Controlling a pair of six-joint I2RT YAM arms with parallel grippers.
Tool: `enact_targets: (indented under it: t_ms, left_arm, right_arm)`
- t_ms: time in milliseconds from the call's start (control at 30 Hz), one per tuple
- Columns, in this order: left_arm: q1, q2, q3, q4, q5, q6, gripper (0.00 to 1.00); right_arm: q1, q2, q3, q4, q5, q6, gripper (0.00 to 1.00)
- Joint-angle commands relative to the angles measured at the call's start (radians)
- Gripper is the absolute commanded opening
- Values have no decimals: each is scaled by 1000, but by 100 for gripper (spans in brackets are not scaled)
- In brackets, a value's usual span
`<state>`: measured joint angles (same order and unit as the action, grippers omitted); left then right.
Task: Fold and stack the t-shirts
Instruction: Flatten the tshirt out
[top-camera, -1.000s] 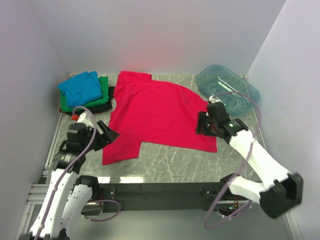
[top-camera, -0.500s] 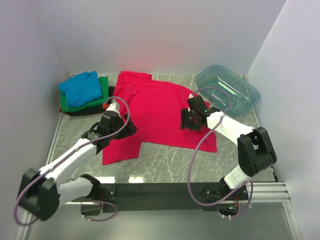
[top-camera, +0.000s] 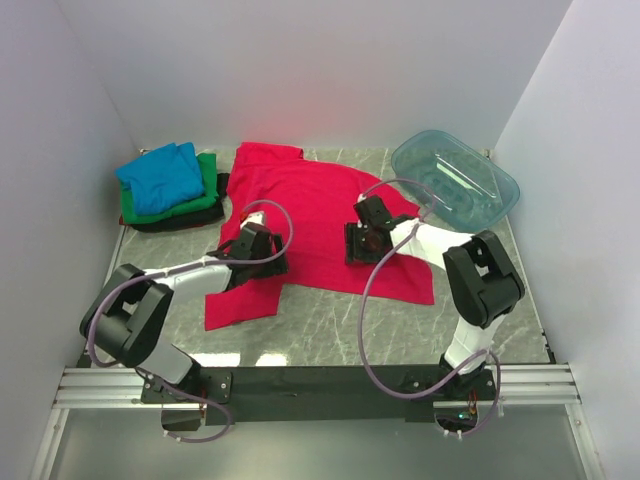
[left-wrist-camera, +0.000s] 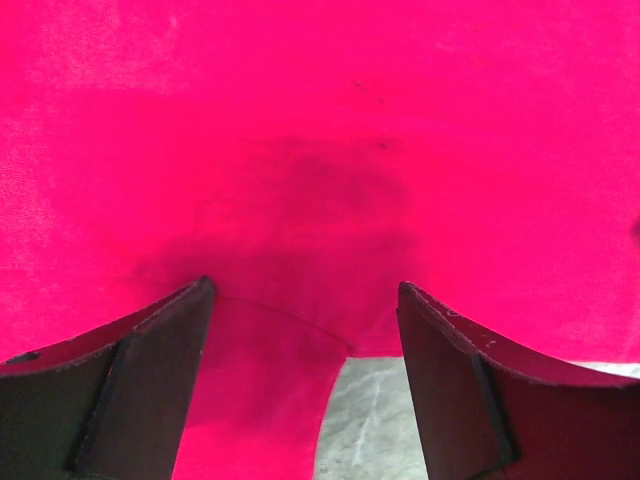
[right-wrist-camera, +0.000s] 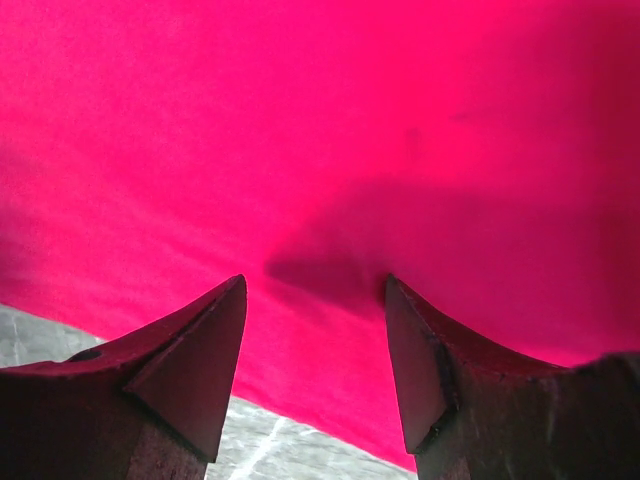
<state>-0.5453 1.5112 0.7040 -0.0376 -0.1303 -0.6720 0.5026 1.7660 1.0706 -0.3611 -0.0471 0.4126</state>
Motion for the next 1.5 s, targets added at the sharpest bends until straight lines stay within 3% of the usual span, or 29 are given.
enact_targets:
  t_ms: [0,233,533,700,867,1033,1200,1467]
  left_arm:
    - [-8,-31,-70,61,24,-26,80]
    - [-100,-126,-184,7,-3,-107,81]
    - [-159,-380,-311,-151,-41,-219,82]
    - [-170,-545,-296,-254,-63,-236,82]
    - [-171,-617,-181,-334,-123,-204,83]
    - [-173,-527,-72,-253,-123,-144,84]
    - [-208,-317,32,-108,-55,-121,83]
    - [-407,86,351,-2,-39,-63,83]
  right_arm:
    - [43,6,-9,53,-8,22,64]
    - [118,-13,-127,117,-49,69,61]
    - [232,-77,-231,129,-79,120,60]
    - [252,-163,-216,59,-71,111,61]
    - [212,-287,-98,-64,41,77,65]
    - [23,-318,-14,-113,90,22,67]
    - [-145,-248,54,-110,115,-21,66]
    - [-303,-91,215,-93,159,-43,67]
